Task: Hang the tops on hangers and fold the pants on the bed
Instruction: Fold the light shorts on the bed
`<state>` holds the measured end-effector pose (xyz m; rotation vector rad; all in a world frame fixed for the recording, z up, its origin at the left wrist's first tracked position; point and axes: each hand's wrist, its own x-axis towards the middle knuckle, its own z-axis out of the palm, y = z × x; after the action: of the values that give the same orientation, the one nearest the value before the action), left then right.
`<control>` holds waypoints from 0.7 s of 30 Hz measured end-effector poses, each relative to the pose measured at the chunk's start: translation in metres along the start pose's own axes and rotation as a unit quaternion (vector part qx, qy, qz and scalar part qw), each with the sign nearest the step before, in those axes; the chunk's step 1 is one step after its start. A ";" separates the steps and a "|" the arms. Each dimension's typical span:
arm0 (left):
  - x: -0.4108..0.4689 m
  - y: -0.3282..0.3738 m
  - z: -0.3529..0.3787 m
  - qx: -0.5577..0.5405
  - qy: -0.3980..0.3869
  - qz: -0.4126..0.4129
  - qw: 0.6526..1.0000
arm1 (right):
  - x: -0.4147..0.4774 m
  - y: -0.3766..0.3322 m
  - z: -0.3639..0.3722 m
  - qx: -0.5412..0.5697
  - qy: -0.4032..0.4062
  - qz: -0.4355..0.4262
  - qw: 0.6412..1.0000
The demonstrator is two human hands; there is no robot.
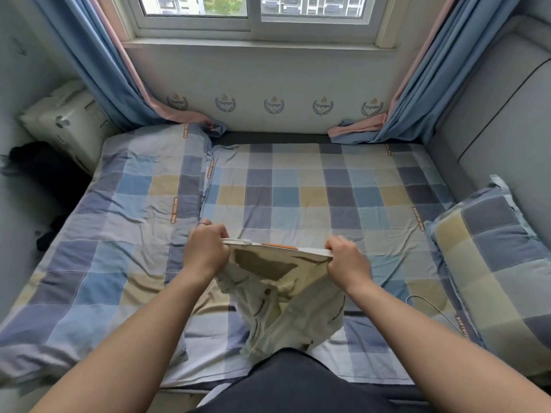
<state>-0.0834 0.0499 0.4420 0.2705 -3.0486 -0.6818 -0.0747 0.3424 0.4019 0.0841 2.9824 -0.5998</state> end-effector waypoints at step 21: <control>-0.024 -0.149 0.042 -0.202 -0.042 -0.426 0.881 | 0.003 0.121 -0.005 0.066 -0.001 0.279 0.958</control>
<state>-0.0370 -0.0612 0.3413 1.6289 -2.6313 -1.3335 -0.0692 0.4556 0.3600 0.8948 2.7080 -0.7077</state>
